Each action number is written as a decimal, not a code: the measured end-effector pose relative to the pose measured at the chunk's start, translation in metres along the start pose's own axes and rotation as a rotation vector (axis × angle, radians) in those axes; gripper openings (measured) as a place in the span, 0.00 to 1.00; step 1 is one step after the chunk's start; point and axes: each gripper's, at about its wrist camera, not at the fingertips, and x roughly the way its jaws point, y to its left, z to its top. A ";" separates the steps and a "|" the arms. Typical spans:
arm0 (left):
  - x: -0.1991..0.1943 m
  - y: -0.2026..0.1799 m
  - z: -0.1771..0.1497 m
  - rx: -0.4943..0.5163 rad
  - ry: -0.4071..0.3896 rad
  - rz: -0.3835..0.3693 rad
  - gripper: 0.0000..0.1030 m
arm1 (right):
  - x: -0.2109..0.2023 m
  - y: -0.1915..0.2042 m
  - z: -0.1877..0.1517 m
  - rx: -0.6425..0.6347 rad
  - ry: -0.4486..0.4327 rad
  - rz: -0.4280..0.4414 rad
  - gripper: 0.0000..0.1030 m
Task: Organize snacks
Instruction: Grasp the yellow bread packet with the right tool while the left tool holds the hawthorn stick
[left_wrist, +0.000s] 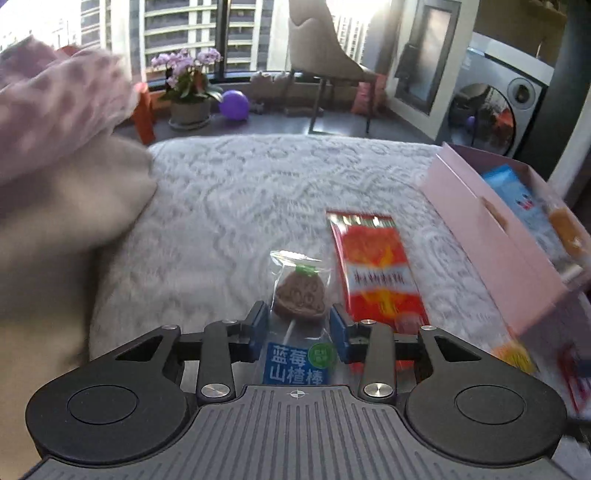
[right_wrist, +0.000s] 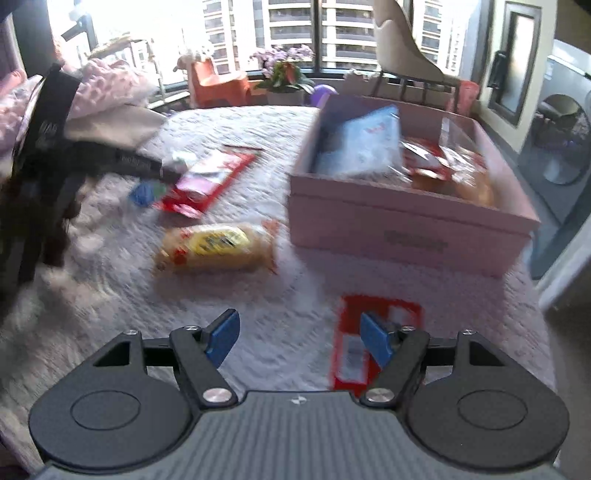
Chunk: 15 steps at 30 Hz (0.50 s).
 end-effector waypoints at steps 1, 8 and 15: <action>-0.006 0.001 -0.006 0.000 0.000 0.002 0.40 | 0.003 0.004 0.005 0.007 -0.002 0.017 0.70; -0.047 -0.006 -0.051 0.004 -0.009 0.039 0.41 | 0.038 0.038 0.044 0.093 0.066 0.145 0.71; -0.058 -0.004 -0.063 -0.017 -0.003 0.013 0.41 | 0.072 0.050 0.062 0.173 0.073 0.045 0.77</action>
